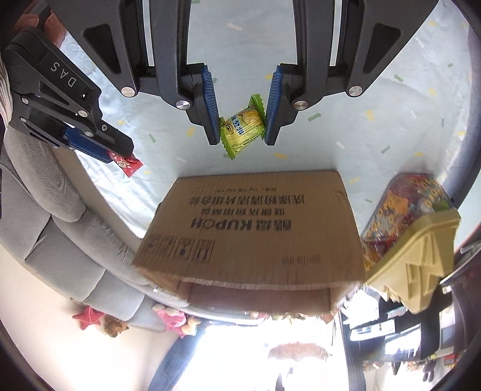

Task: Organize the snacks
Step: 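Carry both candies over the KUPOH box and lower them inside, then open both tools to drop the candies into the box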

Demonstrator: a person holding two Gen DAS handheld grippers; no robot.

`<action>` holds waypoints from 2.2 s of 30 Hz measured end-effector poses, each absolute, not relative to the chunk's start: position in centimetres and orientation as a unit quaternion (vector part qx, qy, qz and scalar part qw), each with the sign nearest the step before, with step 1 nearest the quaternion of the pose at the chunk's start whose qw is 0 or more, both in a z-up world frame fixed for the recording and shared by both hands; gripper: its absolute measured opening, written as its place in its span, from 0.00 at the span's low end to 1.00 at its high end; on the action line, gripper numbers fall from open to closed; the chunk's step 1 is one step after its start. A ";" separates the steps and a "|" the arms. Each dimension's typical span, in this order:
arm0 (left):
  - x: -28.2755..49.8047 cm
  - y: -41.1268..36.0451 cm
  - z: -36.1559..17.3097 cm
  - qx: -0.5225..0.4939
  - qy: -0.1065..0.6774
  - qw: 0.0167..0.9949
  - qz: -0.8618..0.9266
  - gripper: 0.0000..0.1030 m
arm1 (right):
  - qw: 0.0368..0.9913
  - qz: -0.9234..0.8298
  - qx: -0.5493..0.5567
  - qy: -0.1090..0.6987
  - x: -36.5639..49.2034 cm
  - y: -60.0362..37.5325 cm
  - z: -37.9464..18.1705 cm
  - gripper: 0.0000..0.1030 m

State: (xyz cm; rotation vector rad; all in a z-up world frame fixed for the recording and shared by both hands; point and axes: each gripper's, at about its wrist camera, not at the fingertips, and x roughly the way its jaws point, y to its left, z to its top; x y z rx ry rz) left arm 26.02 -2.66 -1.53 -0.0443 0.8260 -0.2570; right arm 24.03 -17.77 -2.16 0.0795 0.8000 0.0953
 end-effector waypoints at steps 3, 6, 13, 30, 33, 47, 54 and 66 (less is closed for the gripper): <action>25.3 -2.7 -0.2 -0.022 0.387 0.913 -0.127 0.29 | 0.924 0.049 0.038 0.377 23.5 -17.6 -1.0 0.27; 25.1 -3.0 0.8 -0.021 0.374 0.918 -0.127 0.29 | 0.928 0.056 0.043 0.366 23.0 -17.4 0.2 0.27; 24.5 -2.6 3.4 -0.018 0.348 0.929 -0.126 0.29 | 0.936 0.064 0.045 0.342 22.3 -17.0 2.8 0.27; 25.5 -1.6 9.0 -0.001 0.284 0.952 -0.114 0.29 | 0.954 0.076 0.019 0.289 23.4 -15.7 8.5 0.27; 26.2 -1.3 9.9 0.000 0.279 0.954 -0.111 0.29 | 0.955 0.081 0.021 0.284 24.0 -15.5 9.3 0.27; 31.6 -0.7 11.2 0.016 0.299 0.949 -0.099 0.29 | 0.955 0.084 -0.003 0.285 28.7 -14.0 11.5 0.27; 35.2 -0.5 10.0 0.018 0.325 0.940 -0.102 0.29 | 0.950 0.081 -0.018 0.301 32.0 -13.5 10.8 0.27; 38.8 -1.1 7.5 0.031 0.345 0.935 -0.076 0.52 | 0.944 0.064 -0.002 0.325 36.6 -14.7 8.5 0.47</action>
